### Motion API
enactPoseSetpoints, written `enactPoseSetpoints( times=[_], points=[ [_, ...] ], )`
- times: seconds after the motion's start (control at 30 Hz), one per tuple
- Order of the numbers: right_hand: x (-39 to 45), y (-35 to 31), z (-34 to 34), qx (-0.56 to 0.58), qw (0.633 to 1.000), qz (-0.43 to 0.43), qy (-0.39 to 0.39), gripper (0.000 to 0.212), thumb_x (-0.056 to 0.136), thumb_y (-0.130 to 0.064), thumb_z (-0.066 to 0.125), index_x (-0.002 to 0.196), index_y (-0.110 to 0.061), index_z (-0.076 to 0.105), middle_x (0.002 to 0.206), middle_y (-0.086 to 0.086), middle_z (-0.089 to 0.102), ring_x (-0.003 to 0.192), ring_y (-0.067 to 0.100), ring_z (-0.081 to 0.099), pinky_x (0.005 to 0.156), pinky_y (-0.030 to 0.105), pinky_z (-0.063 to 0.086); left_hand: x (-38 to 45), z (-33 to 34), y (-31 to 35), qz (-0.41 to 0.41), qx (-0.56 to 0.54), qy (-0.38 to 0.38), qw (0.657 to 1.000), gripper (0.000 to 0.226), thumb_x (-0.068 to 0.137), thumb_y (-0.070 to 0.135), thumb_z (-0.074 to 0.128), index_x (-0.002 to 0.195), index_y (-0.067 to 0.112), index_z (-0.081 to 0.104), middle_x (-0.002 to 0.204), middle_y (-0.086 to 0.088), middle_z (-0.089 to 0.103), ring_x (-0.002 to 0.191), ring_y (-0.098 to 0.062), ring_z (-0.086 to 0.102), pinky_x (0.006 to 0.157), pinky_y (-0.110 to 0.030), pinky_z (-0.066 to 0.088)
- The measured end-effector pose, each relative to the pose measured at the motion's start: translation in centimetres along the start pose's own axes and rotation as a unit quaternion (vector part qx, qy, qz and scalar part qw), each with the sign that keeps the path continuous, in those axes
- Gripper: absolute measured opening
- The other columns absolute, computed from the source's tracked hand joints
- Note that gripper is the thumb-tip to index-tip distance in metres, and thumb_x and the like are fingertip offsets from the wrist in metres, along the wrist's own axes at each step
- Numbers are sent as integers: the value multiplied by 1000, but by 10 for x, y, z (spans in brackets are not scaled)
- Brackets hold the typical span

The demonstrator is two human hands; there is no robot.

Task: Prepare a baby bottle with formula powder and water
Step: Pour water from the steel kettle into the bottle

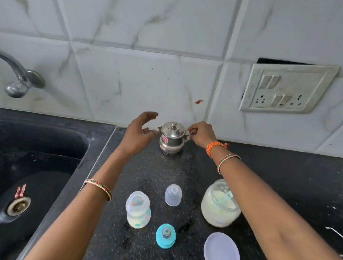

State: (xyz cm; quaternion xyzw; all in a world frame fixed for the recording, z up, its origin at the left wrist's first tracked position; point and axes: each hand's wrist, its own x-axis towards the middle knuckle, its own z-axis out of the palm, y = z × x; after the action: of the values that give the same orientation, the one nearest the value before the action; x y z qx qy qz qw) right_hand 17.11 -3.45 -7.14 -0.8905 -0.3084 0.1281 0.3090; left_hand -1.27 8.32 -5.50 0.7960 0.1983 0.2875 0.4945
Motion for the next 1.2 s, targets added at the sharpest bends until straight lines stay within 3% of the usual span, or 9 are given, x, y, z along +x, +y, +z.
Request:
enactPoseSetpoints(
  times=[0.07, 0.2, 0.37, 0.47, 0.6, 0.8, 0.97, 1.07, 1.2],
  points=[
    [1, -1, 4, 13, 1000, -8, 23, 22, 78, -5, 75, 99, -3, 72, 100, 15, 71, 91, 22, 65, 87, 27, 50, -2, -2, -8, -6, -4, 0, 1000, 44, 84, -3, 57, 124, 14, 52, 131, 1, 54, 126, -7, 45, 85, -6, 40],
    [-7, 2, 10, 69, 995, -1, 69, 22, 78, -6, 75, 98, 2, 72, 96, 17, 72, 93, 27, 67, 87, 29, 51, -10, -6, -16, -25, -28, 4, 999, 41, 84, -4, 57, 120, 15, 54, 126, 4, 55, 122, -8, 49, 94, -19, 42],
    [-25, -3, 5, 77, 990, -8, 121, 16, 80, -8, 74, 90, 5, 73, 91, 19, 72, 83, 24, 65, 82, 29, 51, -21, -13, -13, -12, -39, 14, 999, 39, 83, -6, 58, 112, 20, 55, 120, 4, 58, 119, -11, 51, 83, -5, 40],
    [-42, -8, -4, 87, 986, -30, 136, 15, 81, -7, 73, 92, 3, 74, 91, 19, 73, 88, 26, 67, 84, 32, 53, -32, -17, -6, 0, -45, 21, 999, 39, 83, -8, 58, 112, 18, 55, 118, 3, 59, 117, -13, 53, 79, 0, 41],
    [-74, -17, -22, 110, 978, -77, 159, 16, 82, -7, 72, 95, 2, 73, 92, 18, 73, 88, 26, 68, 87, 42, 56, -59, -22, 4, 15, -54, 21, 998, 38, 83, -9, 57, 114, 12, 56, 116, 0, 60, 109, -10, 54, 79, -2, 43],
    [-131, -37, -49, 172, 963, -121, 170, 19, 81, -7, 72, 96, 4, 71, 84, 15, 71, 72, 20, 67, 77, 33, 58, -110, -27, 7, 22, -44, 19, 999, 37, 83, -7, 60, 112, 16, 58, 113, 5, 61, 107, -10, 57, 94, -15, 43],
    [-167, -39, -59, 200, 956, -146, 160, 21, 82, -6, 71, 101, 2, 70, 85, 11, 69, 72, 20, 68, 69, 20, 58, -157, -25, 8, -17, -106, 69, 992, 27, 90, 10, 59, 118, 10, 59, 112, 4, 63, 99, 0, 59, 89, -12, 47],
    [-184, -36, -59, 201, 954, -164, 148, 22, 82, -6, 71, 103, 3, 69, 87, 13, 69, 79, 25, 69, 76, 31, 58, -186, -19, 0, -58, -150, 77, 984, 41, 91, 23, 60, 129, 10, 53, 119, 4, 61, 104, 3, 58, 83, -5, 46],
    [-202, -30, -52, 169, 958, -186, 137, 22, 82, -6, 71, 102, 3, 70, 93, 18, 71, 83, 25, 67, 81, 35, 57, -206, -14, -16, -88, -136, 36, 986, 63, 82, 24, 70, 138, 12, 43, 140, -3, 49, 128, -12, 48, 109, -32, 39]
  ],
)
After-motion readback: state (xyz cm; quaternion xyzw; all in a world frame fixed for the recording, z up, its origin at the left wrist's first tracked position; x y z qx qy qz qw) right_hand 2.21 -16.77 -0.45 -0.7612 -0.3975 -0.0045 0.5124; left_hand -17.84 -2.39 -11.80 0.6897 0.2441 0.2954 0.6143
